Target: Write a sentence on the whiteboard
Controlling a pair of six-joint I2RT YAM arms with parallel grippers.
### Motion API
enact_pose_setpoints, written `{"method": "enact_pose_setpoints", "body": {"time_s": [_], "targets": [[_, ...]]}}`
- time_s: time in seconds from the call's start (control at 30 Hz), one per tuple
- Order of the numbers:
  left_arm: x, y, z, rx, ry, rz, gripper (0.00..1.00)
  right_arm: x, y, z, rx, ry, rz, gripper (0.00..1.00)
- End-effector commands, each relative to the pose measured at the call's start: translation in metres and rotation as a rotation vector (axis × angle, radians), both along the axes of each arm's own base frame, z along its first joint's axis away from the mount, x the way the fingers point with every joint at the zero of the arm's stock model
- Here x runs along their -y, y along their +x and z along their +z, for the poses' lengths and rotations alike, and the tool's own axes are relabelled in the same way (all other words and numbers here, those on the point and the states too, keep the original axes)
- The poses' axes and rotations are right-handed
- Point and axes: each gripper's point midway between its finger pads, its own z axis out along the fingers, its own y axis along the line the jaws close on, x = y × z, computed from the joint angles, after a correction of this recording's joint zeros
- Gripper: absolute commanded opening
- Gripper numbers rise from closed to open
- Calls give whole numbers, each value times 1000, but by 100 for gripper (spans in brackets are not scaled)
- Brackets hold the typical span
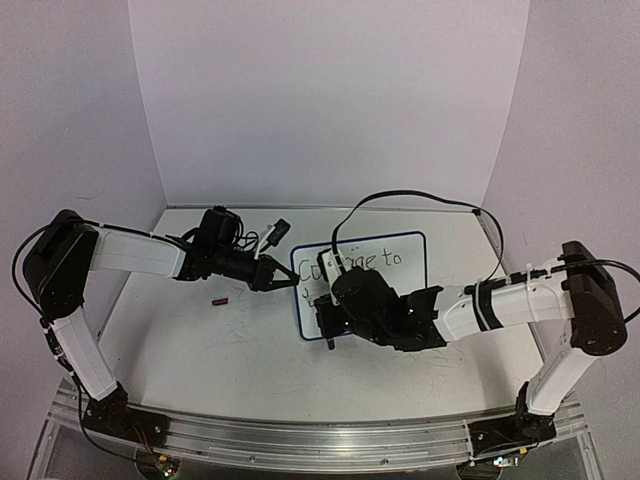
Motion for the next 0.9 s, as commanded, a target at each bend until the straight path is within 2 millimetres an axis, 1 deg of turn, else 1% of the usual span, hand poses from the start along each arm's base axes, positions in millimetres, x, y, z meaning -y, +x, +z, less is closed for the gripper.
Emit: {"method": "enact_pose_setpoints", "body": {"time_s": [0.0,0.1,0.17,0.27,0.37,0.43,0.5,0.7,0.87], "targets": [[2,-8,-3,-4,33,-27,0,15,14,7,27,-14,-113,0],[2,-8,-3,-5,33,-27,0,25,14,7,29,-16,-147,0],[2,-8,-3,-6,33,-29,0,28,15,9,32,-13,-158,0],[3,-8,-3,-8,32,-30,0,30,15,14,37,-4,-161,0],[2,-9,-2,-5,31,-30,0,26,11,21,42,19,-123,0],[2,-9,-2,-6,32,-29,0,28,7,27,49,50,-99,0],[2,-9,-1,-4,31,-29,0,30,4,26,46,55,-92,0],[3,-9,-1,-5,30,-33,0,23,3,19,25,50,-70,0],[3,-9,-1,-3,31,-32,0,15,4,20,34,41,-45,0]]}}
